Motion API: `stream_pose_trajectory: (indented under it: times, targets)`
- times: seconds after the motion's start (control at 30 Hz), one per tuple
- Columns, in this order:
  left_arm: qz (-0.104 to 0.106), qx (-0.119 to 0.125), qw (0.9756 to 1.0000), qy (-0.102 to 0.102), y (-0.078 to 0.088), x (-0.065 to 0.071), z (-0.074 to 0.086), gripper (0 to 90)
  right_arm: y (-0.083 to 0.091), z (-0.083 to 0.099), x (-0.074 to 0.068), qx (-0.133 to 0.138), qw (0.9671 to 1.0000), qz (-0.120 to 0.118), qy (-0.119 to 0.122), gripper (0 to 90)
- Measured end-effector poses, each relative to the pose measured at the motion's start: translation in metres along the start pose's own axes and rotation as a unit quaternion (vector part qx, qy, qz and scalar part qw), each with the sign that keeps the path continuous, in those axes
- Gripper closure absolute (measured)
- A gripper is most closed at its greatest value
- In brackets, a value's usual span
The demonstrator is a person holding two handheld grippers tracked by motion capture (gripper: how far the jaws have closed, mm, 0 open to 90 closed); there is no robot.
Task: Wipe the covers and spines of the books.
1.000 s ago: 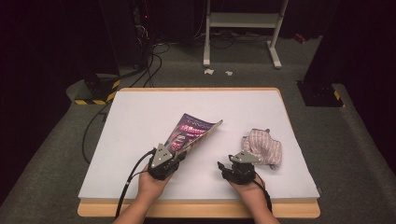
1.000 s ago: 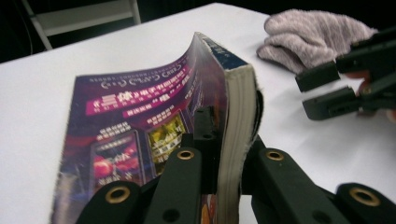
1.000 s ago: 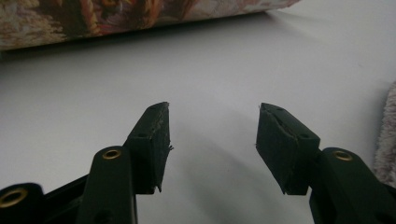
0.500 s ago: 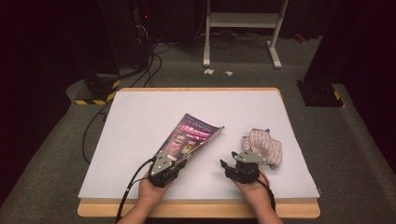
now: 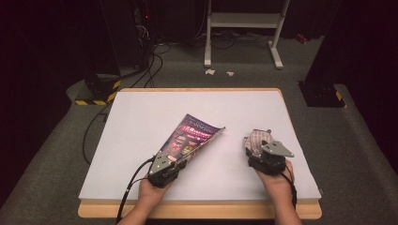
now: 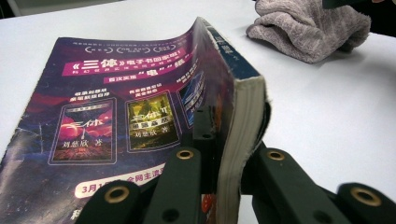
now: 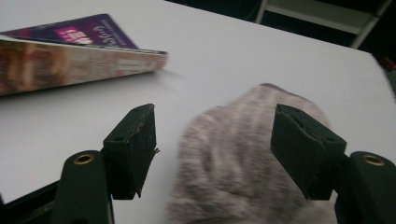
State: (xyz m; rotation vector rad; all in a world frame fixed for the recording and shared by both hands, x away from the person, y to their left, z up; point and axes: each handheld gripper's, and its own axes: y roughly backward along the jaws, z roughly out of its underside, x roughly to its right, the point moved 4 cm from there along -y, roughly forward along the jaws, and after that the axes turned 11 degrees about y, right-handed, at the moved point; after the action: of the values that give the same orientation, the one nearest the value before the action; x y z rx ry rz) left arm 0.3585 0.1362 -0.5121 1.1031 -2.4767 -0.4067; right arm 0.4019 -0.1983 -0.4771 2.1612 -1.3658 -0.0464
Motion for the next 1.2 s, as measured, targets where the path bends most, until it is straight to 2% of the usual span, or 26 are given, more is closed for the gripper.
stream_pose_trajectory:
  times: [0.13,0.27,0.4,0.47,0.57,0.63,0.7,0.83,0.97,1.1,1.17,1.2]
  targets:
    - [0.003,-0.003,1.0,0.002,0.0,0.0,0.0,83.0,-0.002,0.013,0.023,-0.024,0.9992,0.026,-0.019,31.6]
    - [0.004,-0.008,1.0,0.003,-0.001,-0.001,0.001,82.9,-0.009,0.026,0.033,-0.047,0.9979,0.027,-0.037,30.9]
    - [0.003,-0.008,1.0,0.003,-0.001,0.0,0.001,83.0,-0.02,0.034,0.038,-0.072,0.9959,0.017,-0.052,29.9]
    - [0.003,-0.007,1.0,0.004,-0.001,0.0,0.001,83.0,-0.026,0.038,0.038,-0.083,0.9946,0.005,-0.062,29.2]
    - [0.002,-0.004,1.0,0.005,0.0,-0.001,0.0,83.0,-0.032,0.04,0.036,-0.093,0.9936,-0.005,-0.065,29.6]
    - [0.003,-0.003,1.0,0.006,0.0,-0.001,0.0,83.0,-0.035,0.042,0.035,-0.1,0.993,-0.012,-0.061,33.1]
    - [0.003,-0.003,1.0,0.007,0.0,-0.001,0.001,83.0,-0.036,0.042,0.033,-0.105,0.993,-0.017,-0.051,40.3]
    - [0.003,-0.002,1.0,0.007,0.0,-0.001,0.001,83.0,-0.037,0.042,0.03,-0.11,0.9925,-0.021,-0.049,56.0]
    - [0.004,0.0,1.0,0.008,0.0,-0.001,0.001,83.0,-0.037,0.043,0.03,-0.112,0.9926,-0.021,-0.044,67.1]
    - [0.004,0.001,1.0,0.008,0.0,-0.001,0.001,83.0,-0.036,0.043,0.031,-0.099,0.9938,-0.019,-0.046,70.9]
    - [0.003,0.001,1.0,0.007,0.0,0.0,0.001,83.0,-0.032,0.041,0.032,-0.081,0.9955,-0.012,-0.048,71.6]
    - [0.003,0.001,1.0,0.008,0.0,0.0,0.001,83.0,-0.028,0.037,0.032,-0.064,0.9967,-0.008,-0.05,71.7]
